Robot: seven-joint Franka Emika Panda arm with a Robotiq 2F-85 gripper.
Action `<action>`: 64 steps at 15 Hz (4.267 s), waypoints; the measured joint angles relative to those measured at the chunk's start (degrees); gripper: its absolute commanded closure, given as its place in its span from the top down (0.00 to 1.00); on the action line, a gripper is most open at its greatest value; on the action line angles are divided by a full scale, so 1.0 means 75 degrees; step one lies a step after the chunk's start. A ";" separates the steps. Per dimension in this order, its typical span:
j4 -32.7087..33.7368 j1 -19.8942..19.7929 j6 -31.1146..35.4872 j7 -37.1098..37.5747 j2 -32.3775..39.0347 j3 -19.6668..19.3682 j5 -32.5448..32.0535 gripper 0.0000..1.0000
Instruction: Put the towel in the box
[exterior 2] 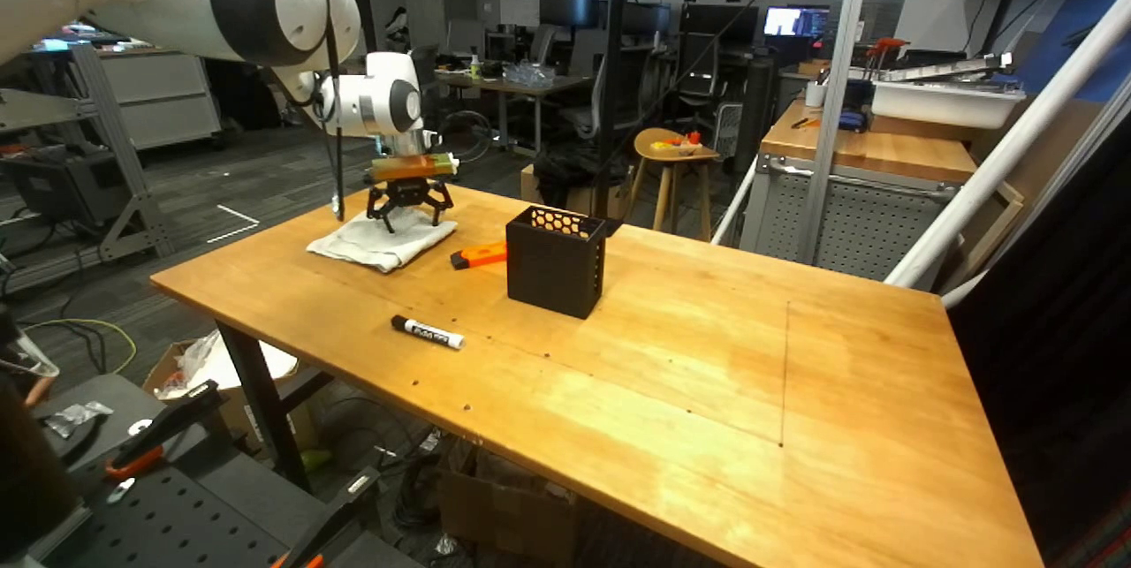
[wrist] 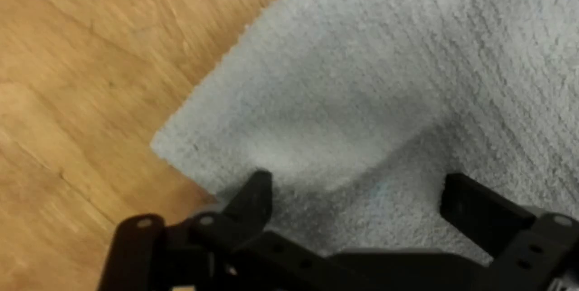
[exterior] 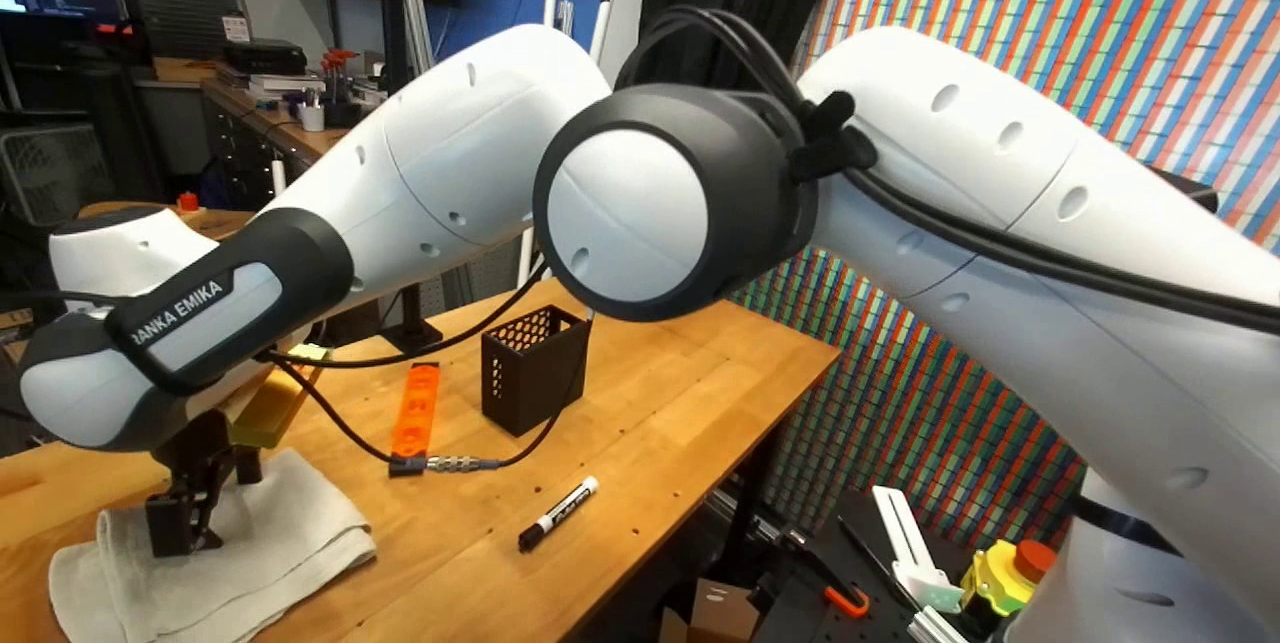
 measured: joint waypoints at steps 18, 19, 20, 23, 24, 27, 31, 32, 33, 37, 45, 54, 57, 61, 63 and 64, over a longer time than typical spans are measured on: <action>-0.1956 -0.0272 -0.0663 -0.0183 -0.2090 0.0182 0.0054 0.04; -0.2181 -0.0375 -0.0674 -0.0173 -0.2364 0.0172 0.0061 0.04; -0.2401 -0.0499 -0.0676 -0.0158 -0.2646 0.0155 0.0069 0.04; -0.3007 -0.0931 -0.0675 -0.0087 -0.3495 0.0022 0.0087 0.04; -0.3180 -0.1083 -0.0675 -0.0051 -0.3754 -0.0049 0.0089 0.04; -0.3606 -0.1498 -0.0671 0.0056 -0.4403 -0.0336 0.0089 0.04; -0.4121 -0.1974 -0.0630 0.0370 -0.5062 -0.0730 0.0089 0.04; -0.4243 -0.2073 -0.0612 0.0515 -0.5208 -0.0830 0.0089 0.04; -0.4359 -0.2161 -0.0582 0.0672 -0.5344 -0.0928 0.0089 0.04; -0.4815 -0.2399 -0.0326 0.1213 -0.5733 -0.1264 0.0086 0.04; -0.5533 -0.2329 0.0595 0.1978 -0.5435 -0.1354 -0.0066 0.04; -0.5592 -0.2311 0.1027 0.2252 -0.4680 -0.1614 -0.0307 0.04; -0.5677 -0.2312 0.1029 0.2281 -0.4563 -0.1620 -0.0305 0.04; -0.5830 -0.2314 0.1026 0.2260 -0.4557 -0.1592 -0.0150 0.04; -0.5912 -0.2317 0.1020 0.2206 -0.4572 -0.1550 0.0027 0.10; -0.5958 -0.2321 0.1011 0.2165 -0.4600 -0.1528 0.0121 0.17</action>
